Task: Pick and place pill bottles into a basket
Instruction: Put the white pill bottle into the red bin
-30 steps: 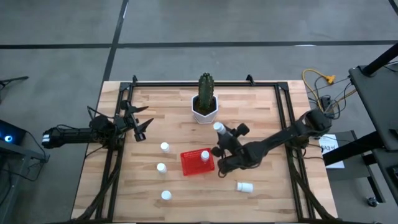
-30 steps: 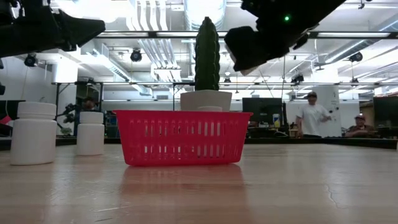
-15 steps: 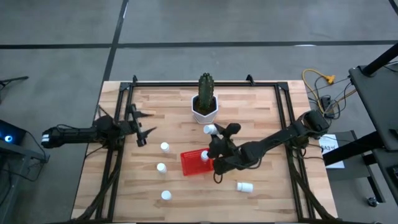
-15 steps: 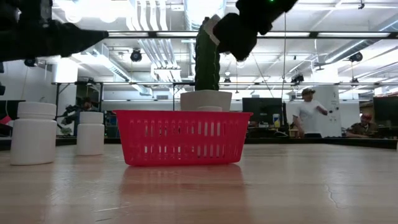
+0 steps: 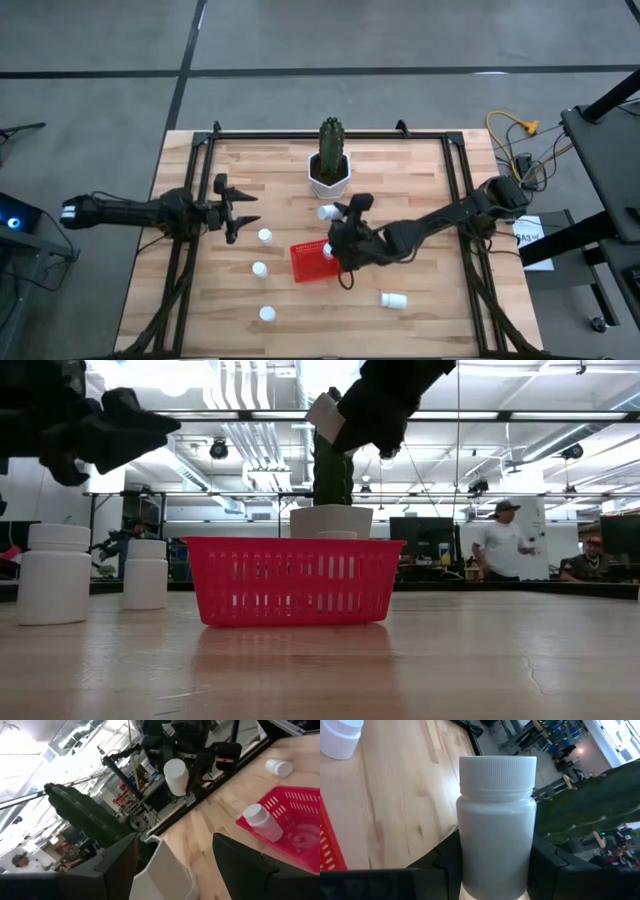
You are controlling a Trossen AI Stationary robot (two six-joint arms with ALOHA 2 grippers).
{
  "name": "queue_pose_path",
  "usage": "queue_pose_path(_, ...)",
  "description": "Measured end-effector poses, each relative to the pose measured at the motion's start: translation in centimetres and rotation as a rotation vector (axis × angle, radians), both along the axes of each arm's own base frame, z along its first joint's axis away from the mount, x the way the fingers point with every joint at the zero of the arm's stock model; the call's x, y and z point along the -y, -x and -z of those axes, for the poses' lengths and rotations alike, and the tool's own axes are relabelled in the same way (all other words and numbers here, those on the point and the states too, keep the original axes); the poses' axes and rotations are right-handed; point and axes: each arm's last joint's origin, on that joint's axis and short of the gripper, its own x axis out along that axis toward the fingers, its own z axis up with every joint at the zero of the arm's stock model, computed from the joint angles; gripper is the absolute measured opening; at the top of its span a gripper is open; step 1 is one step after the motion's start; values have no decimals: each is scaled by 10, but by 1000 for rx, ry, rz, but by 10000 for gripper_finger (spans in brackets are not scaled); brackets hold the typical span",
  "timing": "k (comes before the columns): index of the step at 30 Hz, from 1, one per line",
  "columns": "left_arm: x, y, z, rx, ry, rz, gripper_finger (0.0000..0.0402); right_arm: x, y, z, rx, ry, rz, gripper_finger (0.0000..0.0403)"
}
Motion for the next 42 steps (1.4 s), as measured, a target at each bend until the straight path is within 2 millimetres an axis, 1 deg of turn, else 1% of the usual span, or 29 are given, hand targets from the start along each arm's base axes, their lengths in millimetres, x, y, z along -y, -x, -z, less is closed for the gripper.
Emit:
queue_pose_path(3, 3, -4, -7, -9, -24, -4, 238, 2, -1, 0, -13, 4, -5, 147)
queue_pose_path(6, 6, -9, -12, -39, -52, -5, 238, 1, -2, 1, -36, -24, -52, 147)
queue_pose_path(12, 16, -26, -18, -130, -89, -11, 238, -1, -4, -1, -20, -57, -86, 146)
queue_pose_path(17, 32, -45, -25, -215, -123, -20, 238, -1, -4, 0, -21, -68, -92, 146)
queue_pose_path(20, 45, -58, -37, -211, -141, -78, 238, -2, -4, 0, -27, -78, -103, 146)
queue_pose_path(23, 57, -69, -40, -249, -180, -134, 238, -2, -5, 1, -32, -76, -106, 146)
queue_pose_path(26, 68, -78, -45, -262, -222, -124, 237, -2, -5, 2, -53, -84, -132, 146)
queue_pose_path(29, 75, -87, -47, -278, -243, -129, 237, -3, -5, 2, -60, -97, -148, 146)
queue_pose_path(34, 79, -97, -50, -284, -247, -166, 237, -5, -7, 6, -95, -117, -201, 145)
queue_pose_path(38, 82, -104, -52, -286, -205, -169, 237, -9, -16, 20, -163, -94, -235, 145)
queue_pose_path(42, 87, -111, -55, -281, -176, -167, 237, -11, -32, 26, -182, -62, -231, 145)
